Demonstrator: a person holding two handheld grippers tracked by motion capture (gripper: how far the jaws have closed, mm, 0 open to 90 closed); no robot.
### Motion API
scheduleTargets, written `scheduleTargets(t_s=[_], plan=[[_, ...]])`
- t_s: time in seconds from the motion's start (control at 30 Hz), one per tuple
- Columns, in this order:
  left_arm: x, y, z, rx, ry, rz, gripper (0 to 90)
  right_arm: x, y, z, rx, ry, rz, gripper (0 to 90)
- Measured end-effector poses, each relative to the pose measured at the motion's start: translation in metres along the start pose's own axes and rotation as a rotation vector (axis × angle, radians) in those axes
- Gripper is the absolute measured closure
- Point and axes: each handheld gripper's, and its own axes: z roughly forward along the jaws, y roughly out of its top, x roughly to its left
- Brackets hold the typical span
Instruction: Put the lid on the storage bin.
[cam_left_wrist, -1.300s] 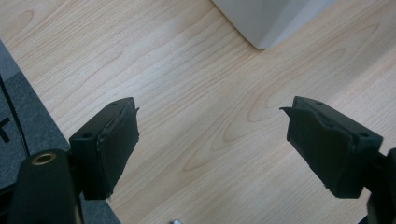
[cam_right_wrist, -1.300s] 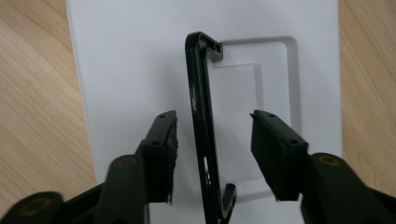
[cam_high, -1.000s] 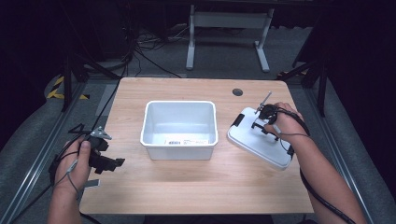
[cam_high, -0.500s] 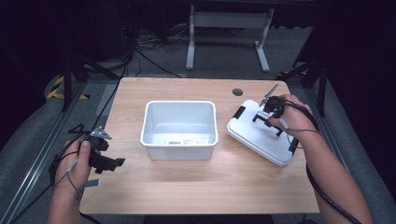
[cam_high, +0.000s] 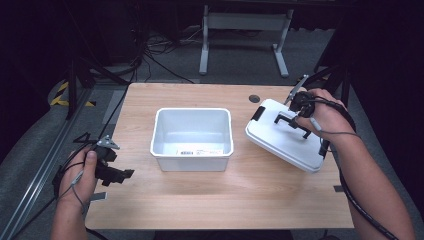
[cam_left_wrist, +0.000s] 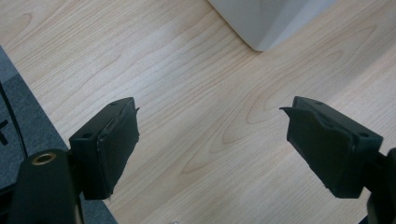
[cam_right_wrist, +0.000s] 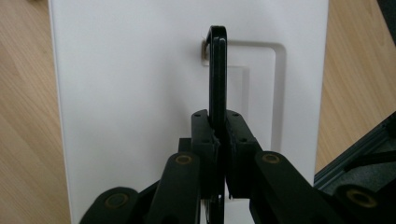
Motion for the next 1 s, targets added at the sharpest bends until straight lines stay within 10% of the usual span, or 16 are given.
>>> scheduleTargets(t_s=[1.0], plan=[[-0.004,-0.006,-0.006,-0.014,-0.002,0.007,17.3,0.056,0.074,-0.065,-0.117,0.034,-0.225,84.0]])
